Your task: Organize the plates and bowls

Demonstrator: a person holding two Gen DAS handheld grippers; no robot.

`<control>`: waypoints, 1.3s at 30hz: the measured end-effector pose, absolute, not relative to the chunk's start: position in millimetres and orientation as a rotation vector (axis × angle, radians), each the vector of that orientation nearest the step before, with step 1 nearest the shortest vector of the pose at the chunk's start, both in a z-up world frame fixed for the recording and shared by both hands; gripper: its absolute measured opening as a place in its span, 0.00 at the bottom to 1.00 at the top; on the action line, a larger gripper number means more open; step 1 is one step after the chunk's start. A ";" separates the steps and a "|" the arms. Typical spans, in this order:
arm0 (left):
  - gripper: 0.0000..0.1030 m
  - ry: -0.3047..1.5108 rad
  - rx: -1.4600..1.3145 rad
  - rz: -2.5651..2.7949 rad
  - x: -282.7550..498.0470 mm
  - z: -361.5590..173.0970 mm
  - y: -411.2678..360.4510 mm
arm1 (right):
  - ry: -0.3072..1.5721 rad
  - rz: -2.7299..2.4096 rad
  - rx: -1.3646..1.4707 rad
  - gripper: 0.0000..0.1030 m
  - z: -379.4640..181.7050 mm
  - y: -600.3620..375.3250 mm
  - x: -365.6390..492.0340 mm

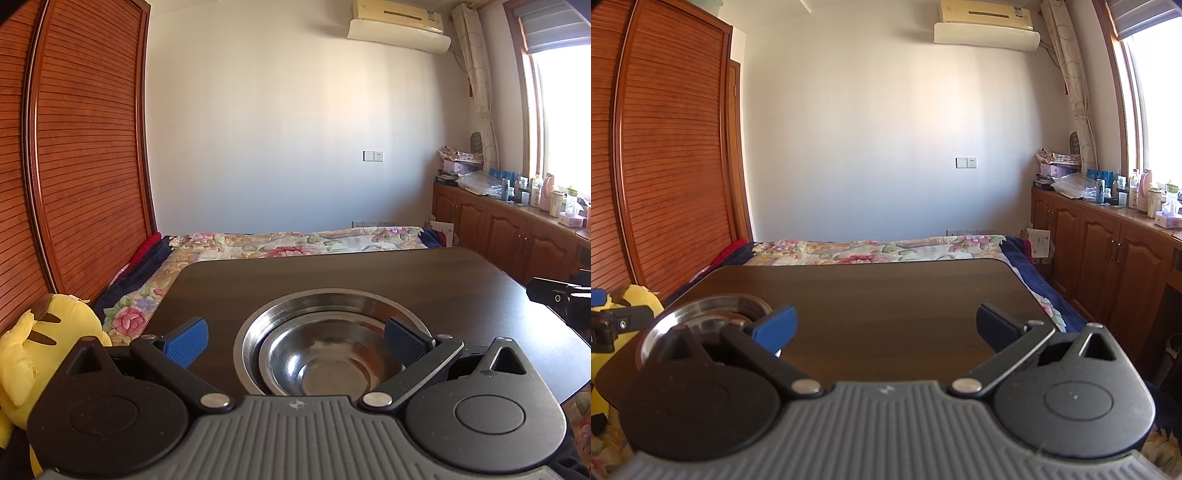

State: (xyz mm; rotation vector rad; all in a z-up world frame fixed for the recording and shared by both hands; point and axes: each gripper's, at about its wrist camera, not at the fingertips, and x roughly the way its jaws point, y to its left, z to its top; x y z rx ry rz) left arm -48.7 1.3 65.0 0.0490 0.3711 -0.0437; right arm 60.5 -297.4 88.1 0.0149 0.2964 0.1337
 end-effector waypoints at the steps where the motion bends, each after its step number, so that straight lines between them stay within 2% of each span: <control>1: 1.00 0.371 0.050 -0.044 -48.6 64.9 0.9 | 0.298 0.134 0.015 1.00 88.0 -297.7 60.3; 39: 1.00 0.367 0.056 -0.034 -49.4 68.7 1.7 | 0.308 0.133 0.021 1.00 85.7 -299.6 62.2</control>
